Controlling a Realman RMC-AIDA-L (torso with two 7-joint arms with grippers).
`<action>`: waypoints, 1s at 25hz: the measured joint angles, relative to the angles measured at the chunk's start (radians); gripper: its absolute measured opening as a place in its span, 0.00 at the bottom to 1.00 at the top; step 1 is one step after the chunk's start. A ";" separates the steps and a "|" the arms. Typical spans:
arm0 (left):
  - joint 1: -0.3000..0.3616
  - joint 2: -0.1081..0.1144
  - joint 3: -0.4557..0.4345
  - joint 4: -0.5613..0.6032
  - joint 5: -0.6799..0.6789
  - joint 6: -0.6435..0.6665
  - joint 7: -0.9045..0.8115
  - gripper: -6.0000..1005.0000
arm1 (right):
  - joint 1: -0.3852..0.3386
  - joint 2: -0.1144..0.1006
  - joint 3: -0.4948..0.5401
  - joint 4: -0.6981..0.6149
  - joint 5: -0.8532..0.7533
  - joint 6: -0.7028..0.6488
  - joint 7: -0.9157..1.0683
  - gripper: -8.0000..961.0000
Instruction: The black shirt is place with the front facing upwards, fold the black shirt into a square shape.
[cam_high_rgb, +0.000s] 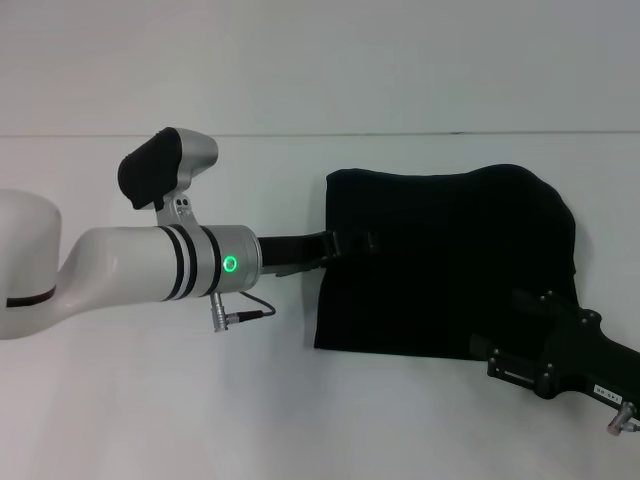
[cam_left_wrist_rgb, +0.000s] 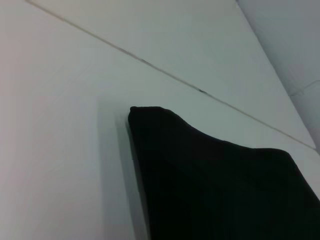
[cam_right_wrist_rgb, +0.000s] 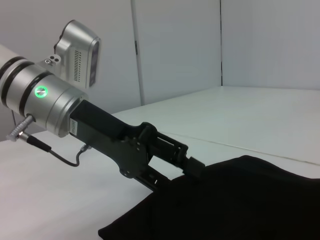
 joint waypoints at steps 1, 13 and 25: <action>0.000 -0.001 0.002 0.000 -0.002 -0.002 0.004 0.82 | 0.000 0.000 0.000 0.000 0.000 0.000 0.000 0.95; 0.005 -0.003 0.003 -0.002 -0.050 -0.011 0.048 0.47 | 0.005 0.000 0.001 0.000 0.000 0.000 -0.002 0.95; 0.020 0.000 -0.008 0.001 -0.066 -0.011 0.060 0.12 | 0.015 0.000 0.003 0.000 0.005 0.003 -0.001 0.95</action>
